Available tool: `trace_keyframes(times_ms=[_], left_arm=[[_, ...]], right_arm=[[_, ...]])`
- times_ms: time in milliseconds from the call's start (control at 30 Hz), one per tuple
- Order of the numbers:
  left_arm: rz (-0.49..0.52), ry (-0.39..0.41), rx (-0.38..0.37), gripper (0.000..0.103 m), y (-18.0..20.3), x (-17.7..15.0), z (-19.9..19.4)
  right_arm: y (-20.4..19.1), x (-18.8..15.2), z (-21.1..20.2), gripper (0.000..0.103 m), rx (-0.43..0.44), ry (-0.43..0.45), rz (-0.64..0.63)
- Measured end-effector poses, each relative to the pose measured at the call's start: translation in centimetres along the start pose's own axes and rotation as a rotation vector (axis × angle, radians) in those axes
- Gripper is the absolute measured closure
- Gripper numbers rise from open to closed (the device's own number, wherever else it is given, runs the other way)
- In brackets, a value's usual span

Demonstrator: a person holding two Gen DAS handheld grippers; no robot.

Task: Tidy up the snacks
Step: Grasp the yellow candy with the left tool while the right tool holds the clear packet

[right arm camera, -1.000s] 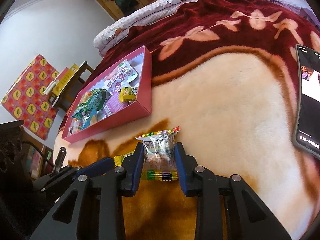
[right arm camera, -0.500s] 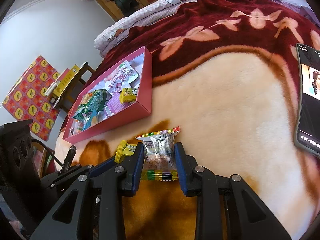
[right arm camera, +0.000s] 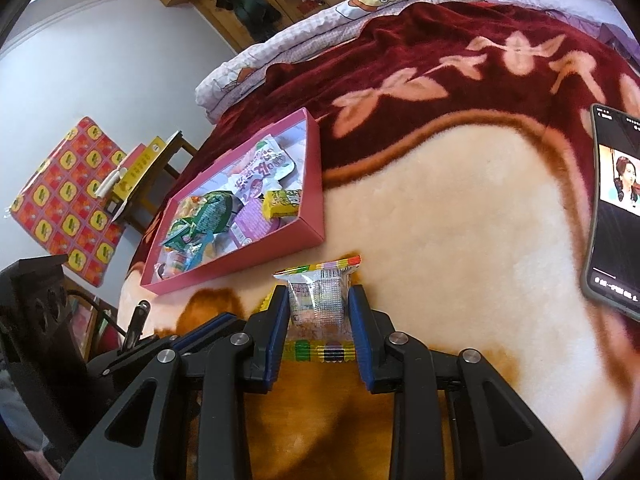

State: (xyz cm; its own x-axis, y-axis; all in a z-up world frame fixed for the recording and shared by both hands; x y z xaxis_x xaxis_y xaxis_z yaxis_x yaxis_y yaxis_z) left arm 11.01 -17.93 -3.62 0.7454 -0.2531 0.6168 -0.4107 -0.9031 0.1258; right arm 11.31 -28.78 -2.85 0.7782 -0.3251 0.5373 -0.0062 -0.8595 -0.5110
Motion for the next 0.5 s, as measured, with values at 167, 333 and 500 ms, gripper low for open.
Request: trace_keyframes(times_ms=[167,333,500], left_arm=[[-0.005,-0.010,-0.017,0.095,0.4,-0.1,0.1],[-0.012,-0.021,-0.039,0.077,1.2,0.0,0.7],[0.014,-0.023,-0.049,0.068,2.3,0.4,1.6]], right_arm=[[0.2,0.0,0.1,0.072,-0.005,-0.001,0.005],[0.7,-0.1,0.1,0.072,0.000,-0.001,0.017],[1.4,-0.1,0.2,0.072,0.004,0.001,0.035]])
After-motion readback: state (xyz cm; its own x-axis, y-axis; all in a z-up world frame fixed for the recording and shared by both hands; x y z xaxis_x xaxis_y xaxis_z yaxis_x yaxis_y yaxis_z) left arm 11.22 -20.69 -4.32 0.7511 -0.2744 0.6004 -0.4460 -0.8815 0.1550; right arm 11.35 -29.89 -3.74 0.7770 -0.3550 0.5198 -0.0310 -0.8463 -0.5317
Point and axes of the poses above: each gripper's, at about its wrist camera, not at the fingertips, and z roughly the way its jaws point, y to its right, x to its top, the point moved 9 cm from there along z, roughly the way its jaws point, and after that the axes turned 1 degree about -y, right-handed, at the moved point
